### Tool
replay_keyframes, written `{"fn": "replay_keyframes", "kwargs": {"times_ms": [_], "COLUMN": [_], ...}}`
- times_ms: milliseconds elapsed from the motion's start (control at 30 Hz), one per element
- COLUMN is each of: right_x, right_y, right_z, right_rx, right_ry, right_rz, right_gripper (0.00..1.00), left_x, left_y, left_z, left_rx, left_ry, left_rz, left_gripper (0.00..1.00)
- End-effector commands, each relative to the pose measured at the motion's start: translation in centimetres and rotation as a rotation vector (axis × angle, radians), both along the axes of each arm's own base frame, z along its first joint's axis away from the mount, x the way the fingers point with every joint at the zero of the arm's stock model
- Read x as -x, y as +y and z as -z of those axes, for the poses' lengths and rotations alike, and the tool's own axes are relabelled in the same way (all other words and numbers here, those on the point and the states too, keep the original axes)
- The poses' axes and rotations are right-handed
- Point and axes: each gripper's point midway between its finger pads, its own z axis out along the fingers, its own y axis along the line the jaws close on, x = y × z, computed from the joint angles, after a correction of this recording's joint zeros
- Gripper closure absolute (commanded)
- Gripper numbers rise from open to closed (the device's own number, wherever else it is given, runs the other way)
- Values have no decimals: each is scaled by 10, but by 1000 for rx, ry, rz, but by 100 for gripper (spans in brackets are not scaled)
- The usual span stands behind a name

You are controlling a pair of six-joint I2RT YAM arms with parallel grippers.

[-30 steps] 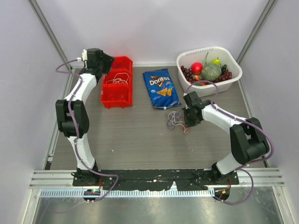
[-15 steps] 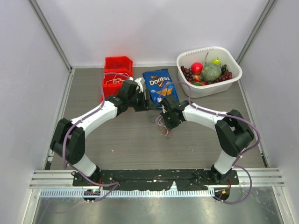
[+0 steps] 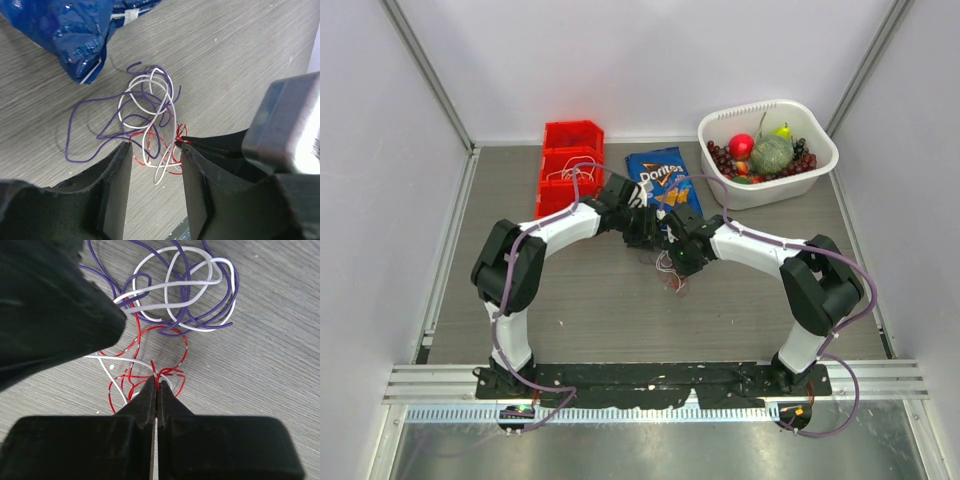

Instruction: Untangle the cables

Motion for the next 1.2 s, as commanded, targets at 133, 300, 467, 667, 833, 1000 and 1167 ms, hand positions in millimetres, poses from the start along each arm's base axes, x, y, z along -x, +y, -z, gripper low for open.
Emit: {"fn": "replay_keyframes", "kwargs": {"times_ms": [133, 300, 467, 667, 833, 1000, 1167], "right_x": [-10, -9, -14, -21, -27, -26, -35], "right_y": [-2, -3, -11, -44, -80, -90, -72], "right_z": [-15, -14, -12, 1, 8, 5, -23], "right_rx": [-16, -14, 24, 116, 117, 75, -46], "right_ry": [-58, -54, -74, -65, -24, -14, -83], "right_rz": [5, 9, 32, 155, 304, 341, 299], "right_gripper": [99, 99, 99, 99, 99, 98, 77], "left_x": [8, 8, 8, 7, 10, 7, 7], "left_y": [-16, -21, -18, -4, 6, 10, 6], "left_z": [2, 4, 0, -26, -51, -79, -94], "left_rx": [34, 32, 13, -1, 7, 17, 42], "left_ry": [60, 57, 31, -119, -228, -336, -358], "left_rz": [103, 121, 127, 135, 129, 147, 169], "left_gripper": [59, 70, 88, 92, 92, 98, 100]}}
